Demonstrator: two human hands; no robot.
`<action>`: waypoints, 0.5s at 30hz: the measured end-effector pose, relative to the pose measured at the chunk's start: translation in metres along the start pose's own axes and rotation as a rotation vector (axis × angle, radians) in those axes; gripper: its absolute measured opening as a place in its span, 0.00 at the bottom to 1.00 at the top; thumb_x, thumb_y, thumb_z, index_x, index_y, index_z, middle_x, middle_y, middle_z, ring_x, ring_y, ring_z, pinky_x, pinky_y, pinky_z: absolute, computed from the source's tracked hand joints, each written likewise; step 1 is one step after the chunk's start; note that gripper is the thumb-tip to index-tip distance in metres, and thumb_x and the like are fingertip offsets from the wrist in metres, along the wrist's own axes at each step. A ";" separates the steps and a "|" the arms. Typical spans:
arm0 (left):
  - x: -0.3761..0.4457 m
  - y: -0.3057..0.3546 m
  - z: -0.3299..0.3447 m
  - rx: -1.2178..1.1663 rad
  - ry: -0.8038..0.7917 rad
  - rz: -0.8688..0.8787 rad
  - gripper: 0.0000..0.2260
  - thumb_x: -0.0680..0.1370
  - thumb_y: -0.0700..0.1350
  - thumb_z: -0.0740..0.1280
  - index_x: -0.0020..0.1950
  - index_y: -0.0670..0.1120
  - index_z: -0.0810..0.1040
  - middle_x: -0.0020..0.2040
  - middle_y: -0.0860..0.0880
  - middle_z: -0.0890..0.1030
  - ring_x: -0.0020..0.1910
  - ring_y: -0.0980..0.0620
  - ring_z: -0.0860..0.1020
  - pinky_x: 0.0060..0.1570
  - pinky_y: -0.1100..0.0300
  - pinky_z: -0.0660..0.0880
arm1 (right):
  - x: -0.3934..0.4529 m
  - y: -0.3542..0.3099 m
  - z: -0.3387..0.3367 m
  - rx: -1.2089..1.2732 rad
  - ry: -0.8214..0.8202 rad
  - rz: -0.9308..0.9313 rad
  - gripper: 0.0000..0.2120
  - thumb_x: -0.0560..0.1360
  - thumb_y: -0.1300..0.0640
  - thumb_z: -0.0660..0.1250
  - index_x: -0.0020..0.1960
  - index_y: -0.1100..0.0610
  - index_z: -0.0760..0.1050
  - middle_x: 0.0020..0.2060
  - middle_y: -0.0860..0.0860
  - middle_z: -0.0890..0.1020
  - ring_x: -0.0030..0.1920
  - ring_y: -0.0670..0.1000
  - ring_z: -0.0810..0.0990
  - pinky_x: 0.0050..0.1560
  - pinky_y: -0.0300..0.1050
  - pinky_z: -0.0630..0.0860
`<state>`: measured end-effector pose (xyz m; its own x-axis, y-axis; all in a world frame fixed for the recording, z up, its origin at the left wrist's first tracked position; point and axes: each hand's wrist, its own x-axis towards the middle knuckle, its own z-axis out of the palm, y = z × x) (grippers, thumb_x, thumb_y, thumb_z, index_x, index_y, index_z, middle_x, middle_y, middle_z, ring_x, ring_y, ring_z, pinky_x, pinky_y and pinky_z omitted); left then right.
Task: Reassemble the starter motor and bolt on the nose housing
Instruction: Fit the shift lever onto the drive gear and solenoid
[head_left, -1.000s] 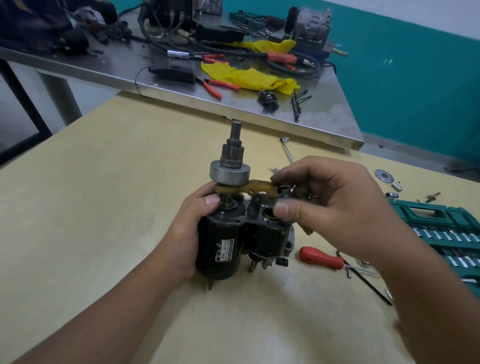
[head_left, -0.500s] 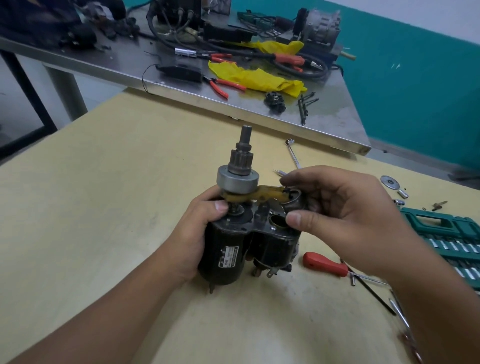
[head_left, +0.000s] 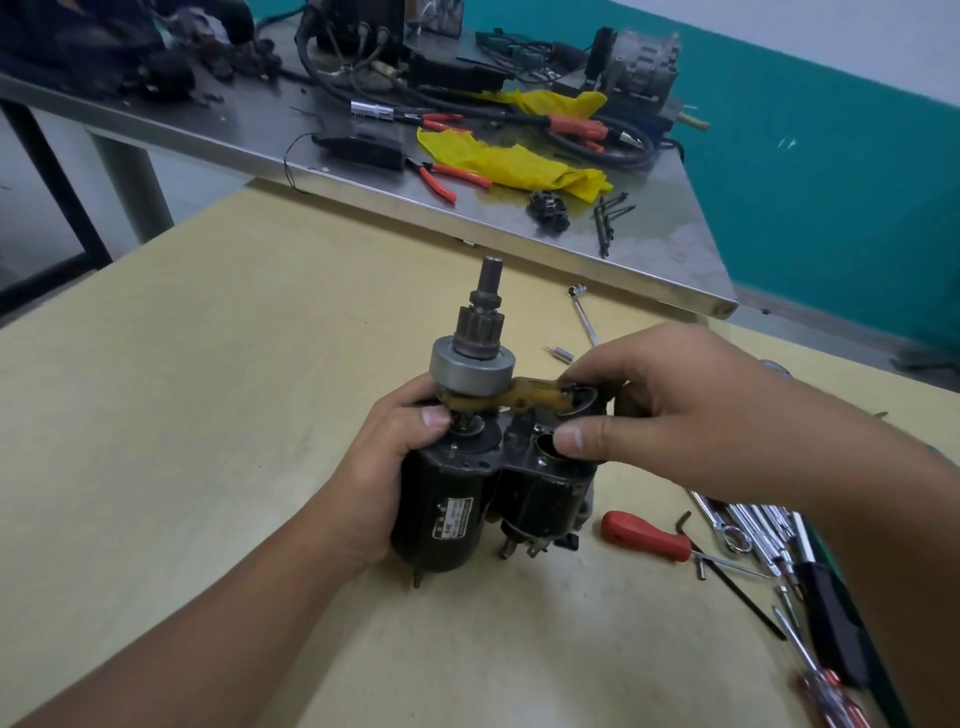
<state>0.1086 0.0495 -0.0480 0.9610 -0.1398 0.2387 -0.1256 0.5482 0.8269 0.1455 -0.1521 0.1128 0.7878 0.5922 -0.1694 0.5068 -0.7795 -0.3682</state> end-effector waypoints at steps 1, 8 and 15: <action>0.000 -0.001 0.000 -0.002 -0.005 0.000 0.20 0.76 0.49 0.62 0.65 0.45 0.80 0.55 0.40 0.84 0.52 0.39 0.82 0.48 0.47 0.81 | 0.001 -0.002 -0.002 -0.019 -0.011 -0.008 0.15 0.70 0.38 0.68 0.49 0.46 0.83 0.37 0.42 0.81 0.39 0.41 0.78 0.32 0.36 0.70; 0.000 -0.002 -0.003 -0.021 0.000 -0.003 0.19 0.77 0.48 0.62 0.65 0.47 0.81 0.55 0.43 0.85 0.51 0.43 0.84 0.45 0.49 0.83 | 0.000 0.005 0.009 0.225 0.089 -0.036 0.07 0.73 0.49 0.74 0.50 0.50 0.83 0.28 0.44 0.79 0.26 0.42 0.73 0.27 0.36 0.69; 0.002 -0.003 -0.004 0.005 0.021 0.025 0.20 0.77 0.47 0.62 0.67 0.48 0.80 0.56 0.43 0.85 0.52 0.42 0.84 0.46 0.49 0.83 | -0.003 0.009 0.017 0.313 0.188 -0.065 0.08 0.72 0.48 0.73 0.49 0.50 0.82 0.28 0.45 0.79 0.25 0.43 0.71 0.27 0.37 0.67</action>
<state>0.1116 0.0507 -0.0522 0.9625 -0.1090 0.2485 -0.1506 0.5472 0.8234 0.1415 -0.1575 0.0946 0.8226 0.5681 0.0236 0.4494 -0.6243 -0.6390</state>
